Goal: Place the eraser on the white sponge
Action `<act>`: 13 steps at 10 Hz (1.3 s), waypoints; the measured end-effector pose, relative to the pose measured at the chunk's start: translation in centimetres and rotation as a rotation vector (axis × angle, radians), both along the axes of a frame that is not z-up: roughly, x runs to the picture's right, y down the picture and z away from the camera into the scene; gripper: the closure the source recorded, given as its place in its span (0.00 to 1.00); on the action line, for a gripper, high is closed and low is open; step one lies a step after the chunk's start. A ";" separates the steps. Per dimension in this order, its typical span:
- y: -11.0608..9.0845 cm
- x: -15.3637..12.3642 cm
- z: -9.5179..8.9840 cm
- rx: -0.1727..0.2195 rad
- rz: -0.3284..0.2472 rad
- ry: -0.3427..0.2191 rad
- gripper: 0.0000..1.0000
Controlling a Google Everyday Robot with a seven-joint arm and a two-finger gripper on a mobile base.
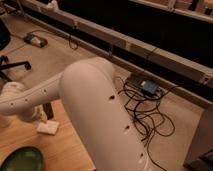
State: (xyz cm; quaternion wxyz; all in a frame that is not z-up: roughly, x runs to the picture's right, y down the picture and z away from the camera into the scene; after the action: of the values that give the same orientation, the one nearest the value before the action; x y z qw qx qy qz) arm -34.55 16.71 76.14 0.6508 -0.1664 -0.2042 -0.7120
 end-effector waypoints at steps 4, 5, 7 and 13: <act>-5.6 1.2 4.5 0.066 -0.072 -0.080 0.20; -7.2 0.9 6.1 0.075 -0.110 -0.110 0.20; -9.3 -0.5 8.9 0.081 -0.174 -0.184 0.20; -5.9 -4.7 12.9 -0.016 -0.250 -0.285 0.20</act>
State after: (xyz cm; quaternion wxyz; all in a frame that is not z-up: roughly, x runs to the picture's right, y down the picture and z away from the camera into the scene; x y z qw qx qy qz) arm -39.29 10.84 89.02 0.5204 -0.0932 -0.2777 -0.8021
